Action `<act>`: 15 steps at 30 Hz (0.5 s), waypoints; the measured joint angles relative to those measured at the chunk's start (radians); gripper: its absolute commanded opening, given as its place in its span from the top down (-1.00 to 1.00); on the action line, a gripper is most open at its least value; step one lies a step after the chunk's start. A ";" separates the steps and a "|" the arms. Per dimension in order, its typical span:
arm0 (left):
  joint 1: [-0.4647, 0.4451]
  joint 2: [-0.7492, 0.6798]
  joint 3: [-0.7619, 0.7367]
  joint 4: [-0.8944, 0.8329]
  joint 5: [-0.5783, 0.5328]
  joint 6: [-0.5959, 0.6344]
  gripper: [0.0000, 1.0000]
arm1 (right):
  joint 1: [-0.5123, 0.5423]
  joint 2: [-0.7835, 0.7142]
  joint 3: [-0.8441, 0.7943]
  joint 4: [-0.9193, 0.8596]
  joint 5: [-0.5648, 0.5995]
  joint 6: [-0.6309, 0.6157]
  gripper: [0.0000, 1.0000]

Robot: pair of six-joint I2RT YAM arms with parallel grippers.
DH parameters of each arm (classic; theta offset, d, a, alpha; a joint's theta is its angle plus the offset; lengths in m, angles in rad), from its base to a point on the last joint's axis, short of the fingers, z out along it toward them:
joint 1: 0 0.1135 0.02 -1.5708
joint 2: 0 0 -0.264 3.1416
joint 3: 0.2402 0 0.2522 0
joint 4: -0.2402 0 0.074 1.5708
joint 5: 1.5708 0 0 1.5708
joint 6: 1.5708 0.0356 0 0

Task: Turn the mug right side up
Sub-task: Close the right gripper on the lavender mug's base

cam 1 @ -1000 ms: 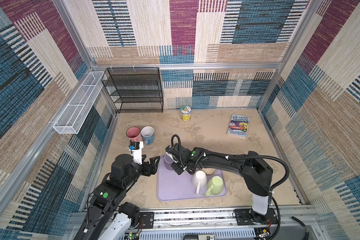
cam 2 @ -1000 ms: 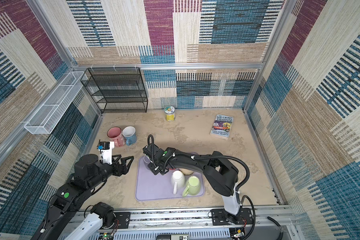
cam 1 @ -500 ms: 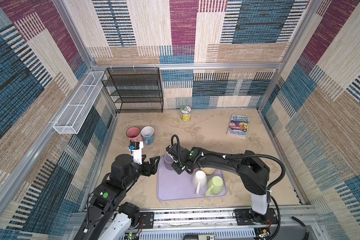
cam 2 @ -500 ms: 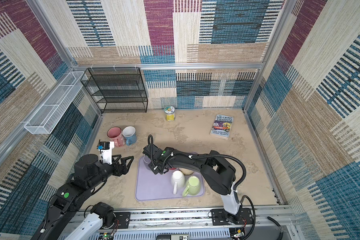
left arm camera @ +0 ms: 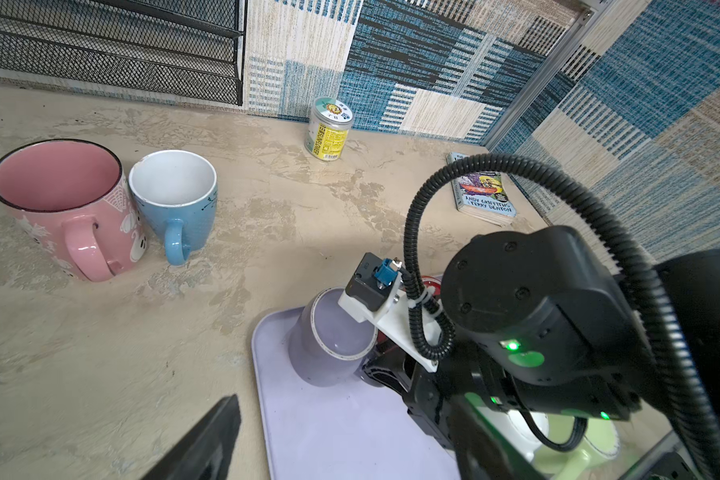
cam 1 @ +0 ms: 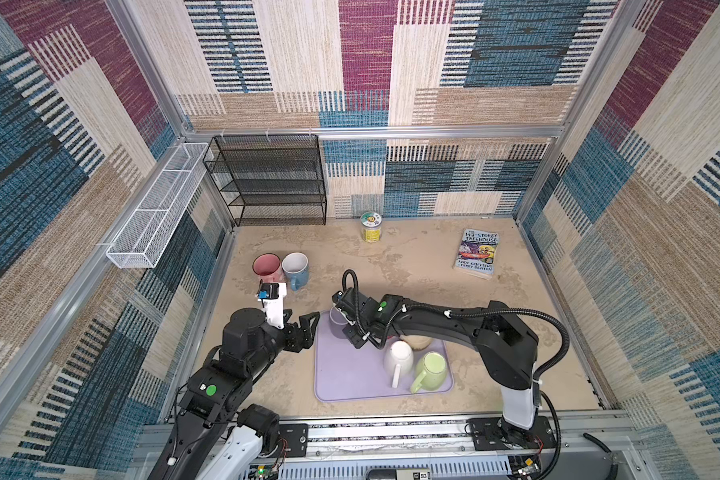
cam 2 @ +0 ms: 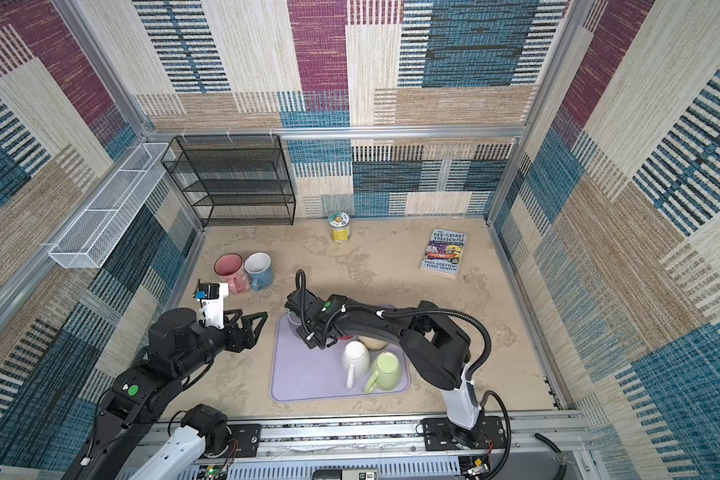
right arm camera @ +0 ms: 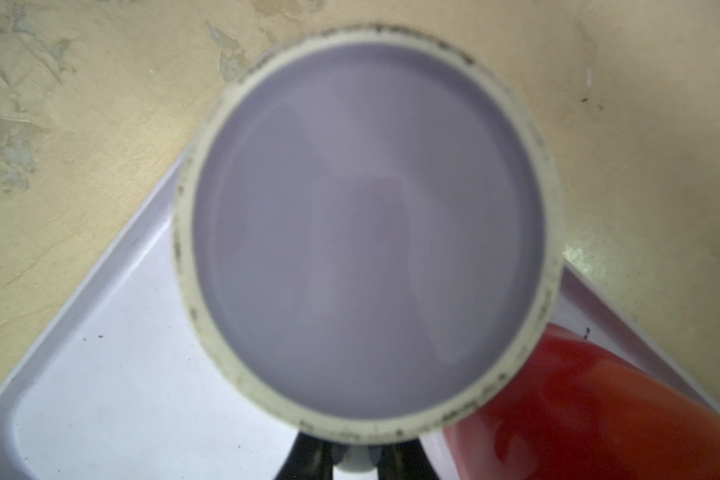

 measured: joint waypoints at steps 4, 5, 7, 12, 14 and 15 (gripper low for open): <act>0.000 0.001 0.000 0.000 0.000 0.000 -0.67 | 0.000 -0.011 -0.013 0.002 0.000 0.000 1.00; 0.000 0.001 0.000 0.000 0.000 0.000 -0.67 | 0.000 -0.014 -0.016 0.002 0.000 0.000 1.00; 0.002 0.001 0.000 -0.001 -0.001 0.000 -0.68 | 0.000 -0.025 -0.026 0.000 0.000 0.000 1.00; 0.005 0.000 0.000 -0.001 -0.002 0.000 -0.67 | 0.000 -0.071 -0.048 -0.001 -0.010 0.000 1.00; 0.006 0.000 0.000 -0.001 -0.002 0.000 -0.68 | 0.000 -0.096 -0.061 0.008 -0.021 0.000 1.00; 0.007 0.000 0.000 -0.001 -0.003 0.000 -0.68 | 0.000 -0.109 -0.069 0.015 -0.023 0.000 1.00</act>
